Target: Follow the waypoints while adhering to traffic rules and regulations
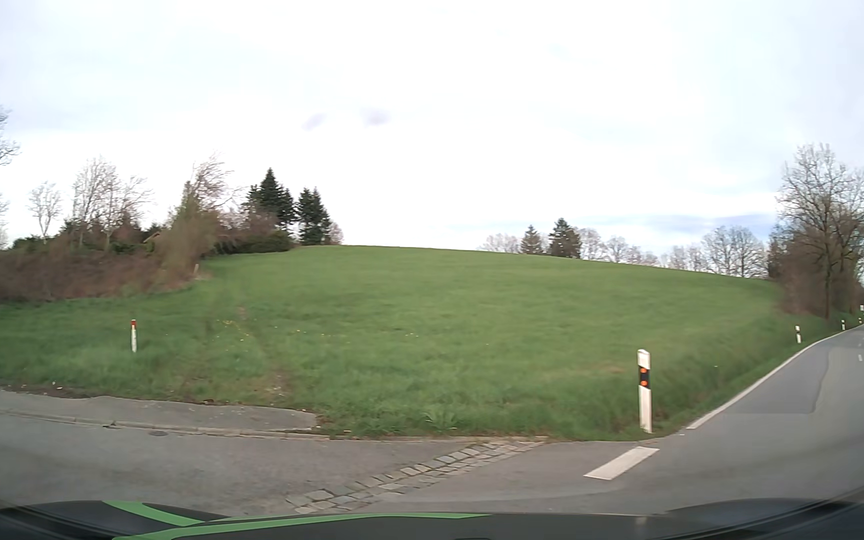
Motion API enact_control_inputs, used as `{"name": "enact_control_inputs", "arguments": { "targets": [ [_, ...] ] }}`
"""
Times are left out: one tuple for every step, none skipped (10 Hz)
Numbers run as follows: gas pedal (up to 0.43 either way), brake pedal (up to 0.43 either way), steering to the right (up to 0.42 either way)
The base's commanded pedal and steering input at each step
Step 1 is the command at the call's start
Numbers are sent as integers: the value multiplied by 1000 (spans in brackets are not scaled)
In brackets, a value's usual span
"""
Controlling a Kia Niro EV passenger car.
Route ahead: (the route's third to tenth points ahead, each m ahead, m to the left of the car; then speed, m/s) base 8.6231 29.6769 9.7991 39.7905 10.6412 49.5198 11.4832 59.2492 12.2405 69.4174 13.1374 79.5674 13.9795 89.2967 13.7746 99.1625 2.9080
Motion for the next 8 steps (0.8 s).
{"name": "enact_control_inputs", "arguments": {
  "targets": [
    [39,0,-794],
    [8,0,-797],
    [0,0,-802],
    [0,0,-807],
    [0,0,-809],
    [8,0,-809],
    [98,0,-809],
    [138,0,-809]
  ]
}}
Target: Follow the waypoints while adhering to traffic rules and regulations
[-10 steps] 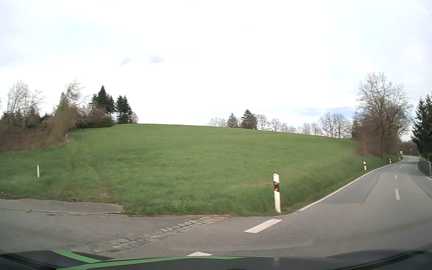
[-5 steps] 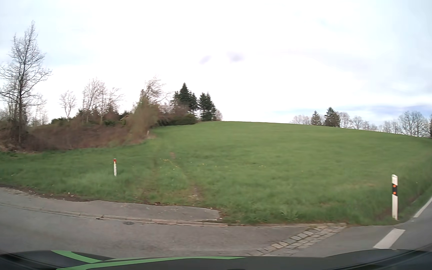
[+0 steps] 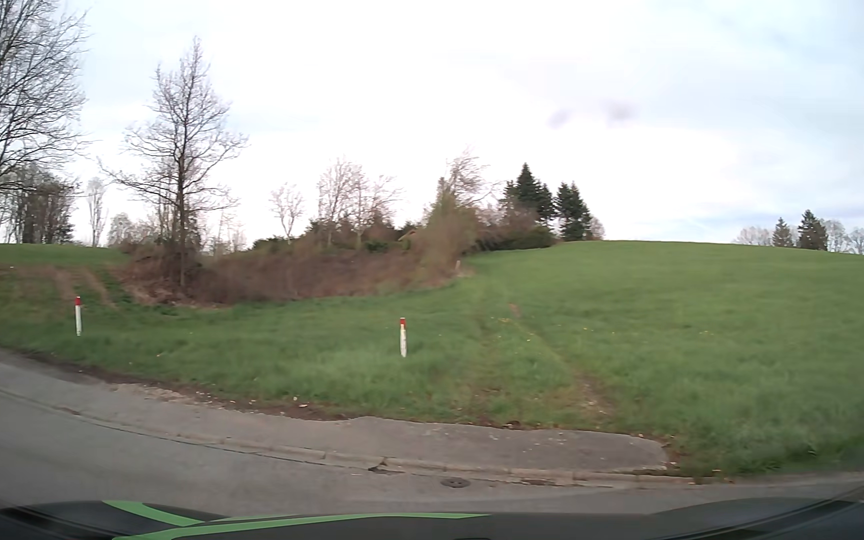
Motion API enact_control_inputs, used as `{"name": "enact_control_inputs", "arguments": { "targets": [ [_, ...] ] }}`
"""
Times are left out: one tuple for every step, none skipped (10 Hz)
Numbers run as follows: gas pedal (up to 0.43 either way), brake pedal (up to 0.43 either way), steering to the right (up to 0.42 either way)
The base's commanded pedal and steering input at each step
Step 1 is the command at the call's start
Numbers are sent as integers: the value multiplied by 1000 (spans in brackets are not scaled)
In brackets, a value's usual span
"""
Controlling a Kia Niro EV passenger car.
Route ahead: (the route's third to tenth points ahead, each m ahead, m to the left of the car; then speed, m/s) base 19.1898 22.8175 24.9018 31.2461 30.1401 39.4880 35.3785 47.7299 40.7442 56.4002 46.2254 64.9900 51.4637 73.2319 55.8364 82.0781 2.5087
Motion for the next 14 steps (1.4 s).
{"name": "enact_control_inputs", "arguments": {
  "targets": [
    [150,0,-808],
    [157,0,-808],
    [209,0,-805],
    [209,0,-796],
    [240,0,-786],
    [287,0,-770],
    [287,0,-755],
    [287,0,-741],
    [398,0,-733],
    [429,0,-723],
    [429,0,-697],
    [429,0,-665],
    [421,0,-634],
    [421,0,-586]
  ]
}}
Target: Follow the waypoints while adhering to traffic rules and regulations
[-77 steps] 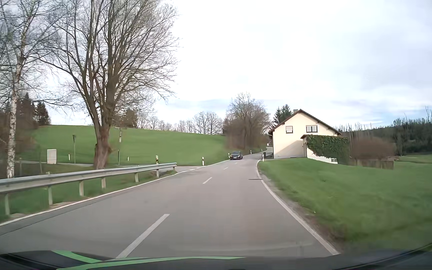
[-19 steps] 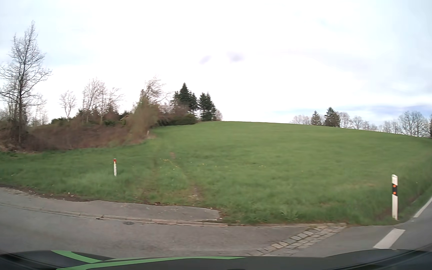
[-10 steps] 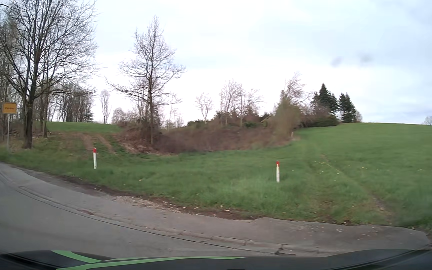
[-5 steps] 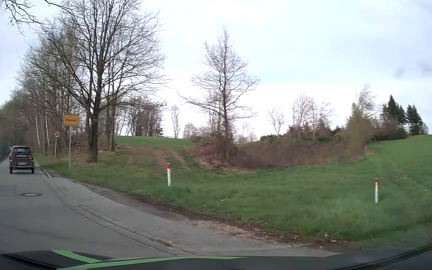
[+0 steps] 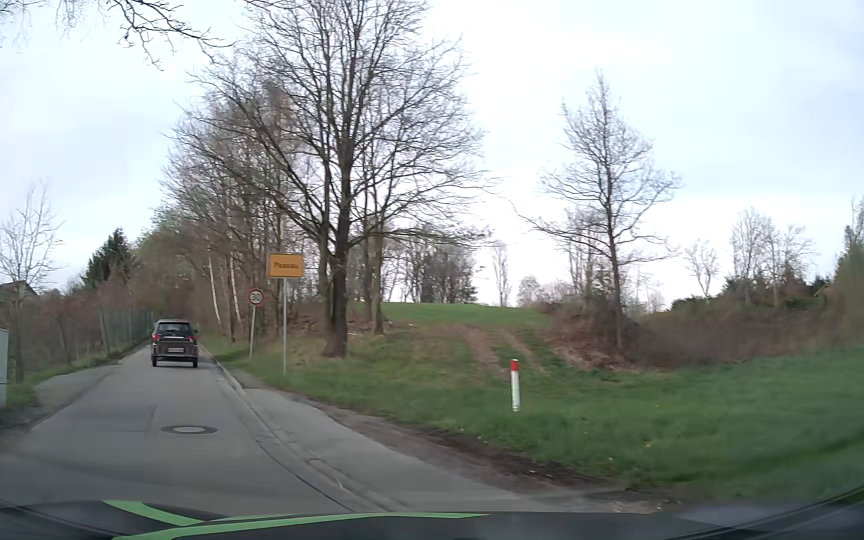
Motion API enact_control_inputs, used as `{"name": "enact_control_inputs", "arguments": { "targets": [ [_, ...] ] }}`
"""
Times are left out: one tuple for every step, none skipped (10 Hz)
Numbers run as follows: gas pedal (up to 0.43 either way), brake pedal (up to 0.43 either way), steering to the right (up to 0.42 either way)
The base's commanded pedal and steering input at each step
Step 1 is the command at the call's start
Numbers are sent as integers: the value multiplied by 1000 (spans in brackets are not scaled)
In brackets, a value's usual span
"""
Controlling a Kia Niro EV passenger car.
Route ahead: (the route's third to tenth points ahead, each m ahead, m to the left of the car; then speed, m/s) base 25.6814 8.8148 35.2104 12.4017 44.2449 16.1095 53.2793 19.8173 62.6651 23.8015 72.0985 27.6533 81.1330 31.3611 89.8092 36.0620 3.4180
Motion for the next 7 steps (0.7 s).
{"name": "enact_control_inputs", "arguments": {
  "targets": [
    [421,0,-537],
    [421,0,-506],
    [429,0,-477],
    [449,0,-443],
    [480,0,-407],
    [480,0,-347],
    [480,0,-300]
  ]
}}
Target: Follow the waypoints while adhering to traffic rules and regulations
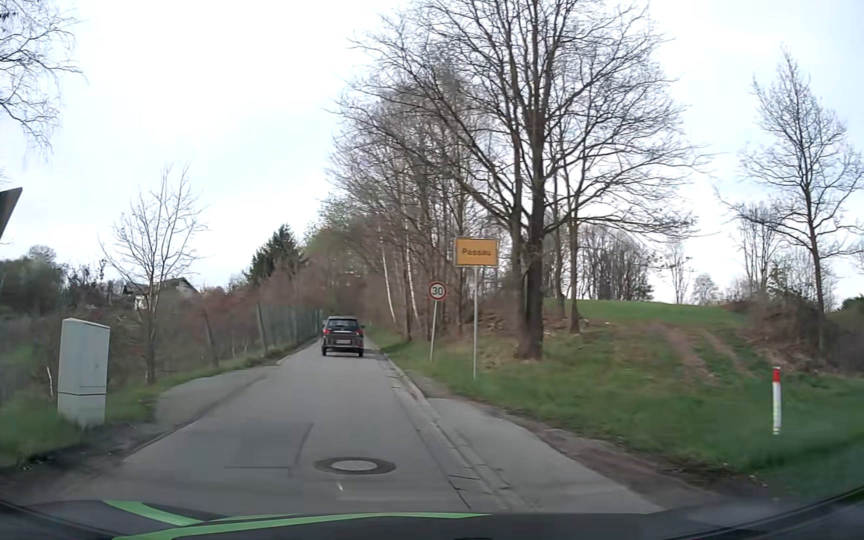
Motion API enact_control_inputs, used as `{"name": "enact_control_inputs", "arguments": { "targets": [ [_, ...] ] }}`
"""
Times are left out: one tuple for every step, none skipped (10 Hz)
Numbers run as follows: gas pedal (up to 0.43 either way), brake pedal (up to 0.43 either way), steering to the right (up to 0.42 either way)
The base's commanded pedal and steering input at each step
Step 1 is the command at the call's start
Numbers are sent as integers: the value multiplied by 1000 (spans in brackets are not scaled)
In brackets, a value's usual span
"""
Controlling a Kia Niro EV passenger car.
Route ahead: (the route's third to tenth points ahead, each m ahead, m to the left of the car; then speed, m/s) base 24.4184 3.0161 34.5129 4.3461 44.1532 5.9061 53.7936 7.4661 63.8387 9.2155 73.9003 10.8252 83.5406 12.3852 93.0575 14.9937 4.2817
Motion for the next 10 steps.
{"name": "enact_control_inputs", "arguments": {
  "targets": [
    [480,0,-234],
    [480,0,-171],
    [480,0,-128],
    [480,0,-100],
    [480,0,-70],
    [480,0,-57],
    [480,0,-53],
    [480,0,-51],
    [480,0,-41],
    [480,0,-26]
  ]
}}
